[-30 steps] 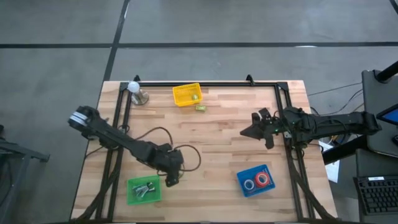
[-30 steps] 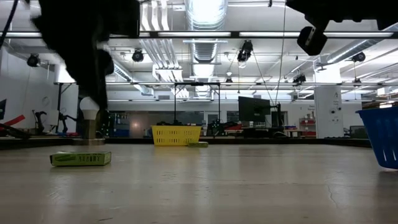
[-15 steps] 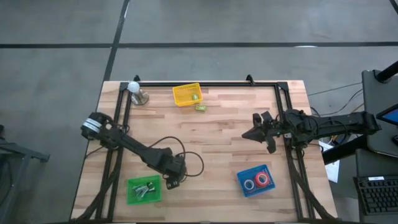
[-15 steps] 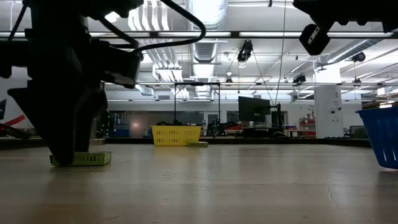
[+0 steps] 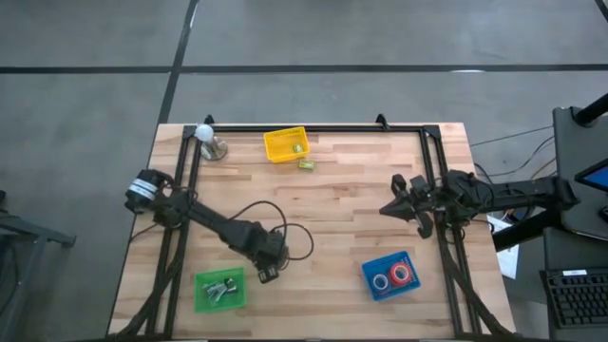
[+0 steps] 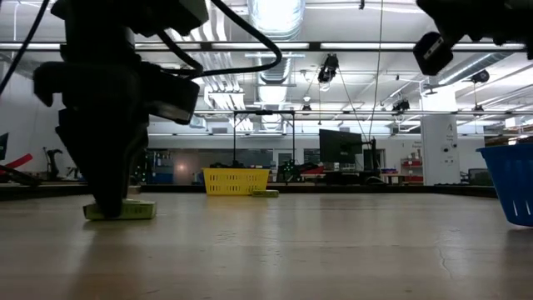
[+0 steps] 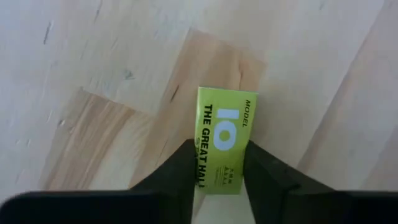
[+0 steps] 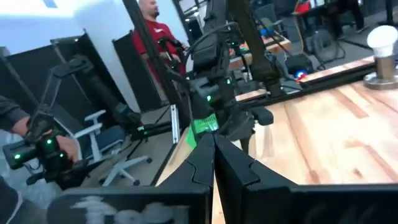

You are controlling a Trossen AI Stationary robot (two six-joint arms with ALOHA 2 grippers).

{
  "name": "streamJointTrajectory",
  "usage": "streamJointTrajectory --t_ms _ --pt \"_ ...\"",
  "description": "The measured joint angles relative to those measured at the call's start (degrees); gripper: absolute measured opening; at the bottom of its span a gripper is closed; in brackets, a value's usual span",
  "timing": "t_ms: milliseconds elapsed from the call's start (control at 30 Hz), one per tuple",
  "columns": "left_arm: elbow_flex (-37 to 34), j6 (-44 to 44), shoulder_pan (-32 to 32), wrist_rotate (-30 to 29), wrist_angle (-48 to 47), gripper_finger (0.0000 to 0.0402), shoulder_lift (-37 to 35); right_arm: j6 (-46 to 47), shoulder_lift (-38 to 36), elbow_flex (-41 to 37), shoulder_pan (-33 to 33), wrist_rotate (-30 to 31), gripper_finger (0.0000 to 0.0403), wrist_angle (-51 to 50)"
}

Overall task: Pick and place Stapler, Stapler remover, tape
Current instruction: Put the bottom green staple box into the yellow basket

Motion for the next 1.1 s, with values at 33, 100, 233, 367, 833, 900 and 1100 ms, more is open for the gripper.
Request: streamJointTrajectory --t_ms 33,100,233,367,833,900,1100 --pt "0.0 -0.4 0.4 0.4 0.3 0.0100 0.0 0.2 -1.4 -1.2 0.0 0.4 0.0009 0.0" --pt "0.0 -1.0 1.0 1.3 0.6 0.0099 0.1 0.4 -4.2 -3.6 0.0 1.7 0.0009 0.0" --pt "-0.1 -2.7 2.4 2.1 0.7 0.0099 0.1 0.2 -9.6 -8.3 0.0 3.0 0.0009 0.0" --pt "0.2 -4.6 4.2 2.2 0.9 0.0099 0.0 0.3 -14.1 -13.1 0.0 3.3 0.0009 0.0" --pt "9.4 -16.6 20.4 -2.0 -2.1 0.0115 -0.5 1.9 -19.5 -15.6 0.0 6.3 0.0009 -8.1" --pt "12.2 -14.5 23.9 -2.5 -1.9 0.0113 -0.9 1.8 -19.3 -15.6 0.0 6.2 0.0009 -8.1" --pt "19.8 -10.0 37.0 -3.3 -3.2 0.0109 -1.1 1.7 -19.3 -15.6 0.0 6.2 0.0009 -8.2"
